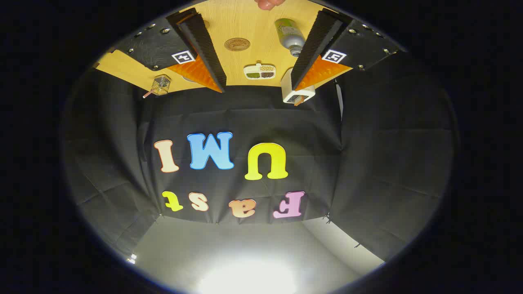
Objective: Take the bottle from table, then pour the juice into the cup, finally place the bottle on the coaster
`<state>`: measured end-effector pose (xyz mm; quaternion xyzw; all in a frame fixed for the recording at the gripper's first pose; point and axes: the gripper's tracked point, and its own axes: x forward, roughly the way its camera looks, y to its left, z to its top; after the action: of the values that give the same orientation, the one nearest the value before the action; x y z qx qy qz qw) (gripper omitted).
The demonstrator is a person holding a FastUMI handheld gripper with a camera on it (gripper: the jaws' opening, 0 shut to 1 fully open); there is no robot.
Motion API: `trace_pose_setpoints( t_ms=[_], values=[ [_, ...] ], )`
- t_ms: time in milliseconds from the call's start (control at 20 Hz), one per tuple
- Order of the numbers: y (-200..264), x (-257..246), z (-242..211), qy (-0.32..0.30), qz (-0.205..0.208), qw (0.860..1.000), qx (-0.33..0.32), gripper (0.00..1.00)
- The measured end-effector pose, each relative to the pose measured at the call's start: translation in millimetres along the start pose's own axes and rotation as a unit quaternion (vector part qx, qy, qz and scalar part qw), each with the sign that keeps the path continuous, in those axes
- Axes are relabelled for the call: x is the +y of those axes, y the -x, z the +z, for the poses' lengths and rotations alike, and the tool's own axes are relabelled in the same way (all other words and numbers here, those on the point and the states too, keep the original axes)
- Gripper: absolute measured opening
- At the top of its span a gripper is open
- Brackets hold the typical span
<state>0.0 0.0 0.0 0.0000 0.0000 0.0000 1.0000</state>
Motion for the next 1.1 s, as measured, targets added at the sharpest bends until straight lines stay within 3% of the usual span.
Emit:
trace_pose_setpoints(
  t_ms=[1100],
  values=[
    [-10,12,-1,0.006,0.008,1.000,-0.014,0.97]
  ],
)
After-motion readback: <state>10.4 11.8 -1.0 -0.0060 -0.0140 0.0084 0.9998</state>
